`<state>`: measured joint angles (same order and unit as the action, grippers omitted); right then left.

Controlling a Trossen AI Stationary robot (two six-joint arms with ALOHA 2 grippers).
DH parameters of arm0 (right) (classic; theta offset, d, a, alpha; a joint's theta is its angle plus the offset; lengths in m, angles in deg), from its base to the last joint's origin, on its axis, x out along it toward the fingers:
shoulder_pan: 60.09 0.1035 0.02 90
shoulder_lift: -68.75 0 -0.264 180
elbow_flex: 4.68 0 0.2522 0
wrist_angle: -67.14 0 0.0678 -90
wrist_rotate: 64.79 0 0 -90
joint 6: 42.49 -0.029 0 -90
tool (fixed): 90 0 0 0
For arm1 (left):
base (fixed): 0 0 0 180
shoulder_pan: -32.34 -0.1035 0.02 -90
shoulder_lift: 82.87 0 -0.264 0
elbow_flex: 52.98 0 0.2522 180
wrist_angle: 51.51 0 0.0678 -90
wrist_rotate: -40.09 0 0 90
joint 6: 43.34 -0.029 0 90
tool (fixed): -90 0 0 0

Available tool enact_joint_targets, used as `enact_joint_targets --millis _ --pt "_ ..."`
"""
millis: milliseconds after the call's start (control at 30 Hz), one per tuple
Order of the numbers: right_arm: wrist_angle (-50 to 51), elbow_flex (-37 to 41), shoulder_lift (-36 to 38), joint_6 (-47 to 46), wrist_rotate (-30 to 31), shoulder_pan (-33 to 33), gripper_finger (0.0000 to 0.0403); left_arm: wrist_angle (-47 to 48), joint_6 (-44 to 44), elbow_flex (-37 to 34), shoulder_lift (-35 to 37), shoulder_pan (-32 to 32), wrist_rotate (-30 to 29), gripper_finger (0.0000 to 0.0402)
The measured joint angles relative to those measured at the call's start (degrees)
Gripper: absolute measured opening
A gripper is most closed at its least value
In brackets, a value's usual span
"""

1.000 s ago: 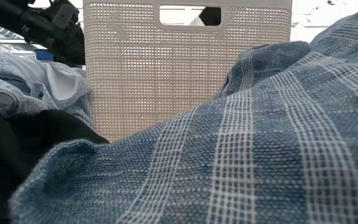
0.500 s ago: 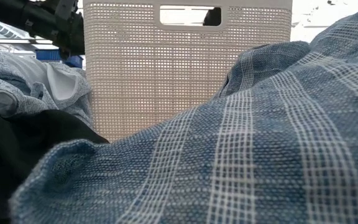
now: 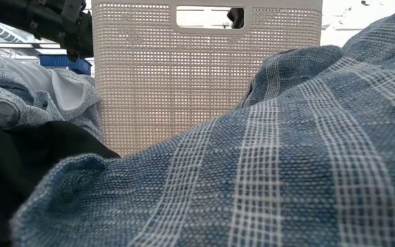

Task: Sort clothes
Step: Put the white patterned shirt into the laundry bin

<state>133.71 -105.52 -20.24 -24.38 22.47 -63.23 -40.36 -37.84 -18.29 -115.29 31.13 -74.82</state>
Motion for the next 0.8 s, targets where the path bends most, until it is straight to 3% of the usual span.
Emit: enact_joint_targets --millis 200,400,567,800 --pt "0.65 -2.65 0.01 -0.91 11.0 0.41 0.019 -0.02 0.02 0.0 0.0 0.01 0.0 0.0188" --pt "7.71 -6.73 -0.02 -2.45 13.15 1.1 0.019 0.04 0.02 0.0 0.0 0.06 0.0 0.0188" --pt "21.42 -9.81 1.78 -12.71 16.1 -0.85 0.019 0.11 0.02 0.0 0.0 0.06 0.43 0.0188" --pt "21.65 -2.85 12.05 -21.88 18.44 -4.66 0.0189 0.41 0.04 0.0 0.0 0.06 0.58 0.0188"
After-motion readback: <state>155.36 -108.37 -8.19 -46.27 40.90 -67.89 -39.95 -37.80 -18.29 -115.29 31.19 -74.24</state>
